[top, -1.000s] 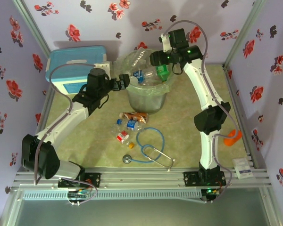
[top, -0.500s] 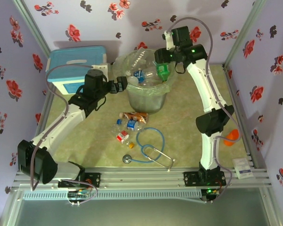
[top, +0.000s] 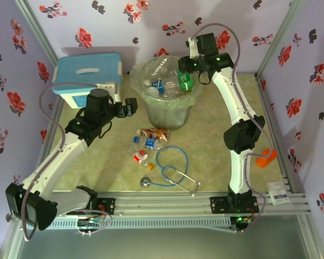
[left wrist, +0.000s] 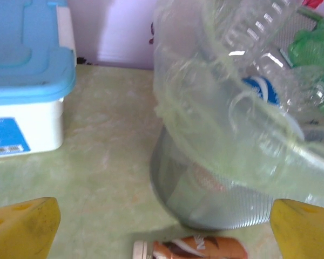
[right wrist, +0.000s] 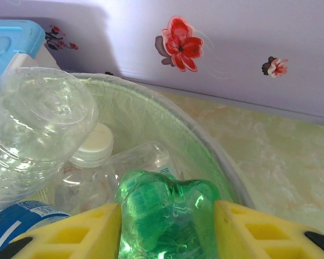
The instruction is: Put the plastic bottles in the bin
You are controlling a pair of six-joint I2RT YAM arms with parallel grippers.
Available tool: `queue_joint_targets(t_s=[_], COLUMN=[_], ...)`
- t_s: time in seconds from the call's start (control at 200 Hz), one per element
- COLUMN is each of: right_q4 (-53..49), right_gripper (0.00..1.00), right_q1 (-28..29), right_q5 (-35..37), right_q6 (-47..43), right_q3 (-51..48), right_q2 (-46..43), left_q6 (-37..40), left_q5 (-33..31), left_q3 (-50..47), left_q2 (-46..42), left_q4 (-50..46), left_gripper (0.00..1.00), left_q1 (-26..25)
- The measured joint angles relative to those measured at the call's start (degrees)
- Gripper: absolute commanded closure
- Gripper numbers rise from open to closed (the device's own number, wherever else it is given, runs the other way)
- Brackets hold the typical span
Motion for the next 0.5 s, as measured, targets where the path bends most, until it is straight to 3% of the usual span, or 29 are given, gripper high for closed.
queue_joint_targets(t_s=[0.16, 0.335, 0.5], right_q4=[-0.7, -3.0, -3.3], right_gripper=[0.4, 0.08, 0.02], right_q1=[-0.1, -0.2, -0.4], right_q5=[0.0, 0.1, 0.3], right_q6=[0.0, -0.2, 0.0], right_q3=[0.7, 3.5, -0.3], right_q2=[-0.2, -1.1, -7.0], left_q6=[0.0, -2.2, -7.4], left_q5=[-0.7, -0.4, 1.9], left_q3=[-2.8, -5.8, -9.7], left_q2=[-2.4, -4.4, -6.4], left_q4=[-5.0, -8.7, -12.2], left_gripper=[0.0, 0.0, 0.0], left_q1=[0.3, 0.4, 0.4])
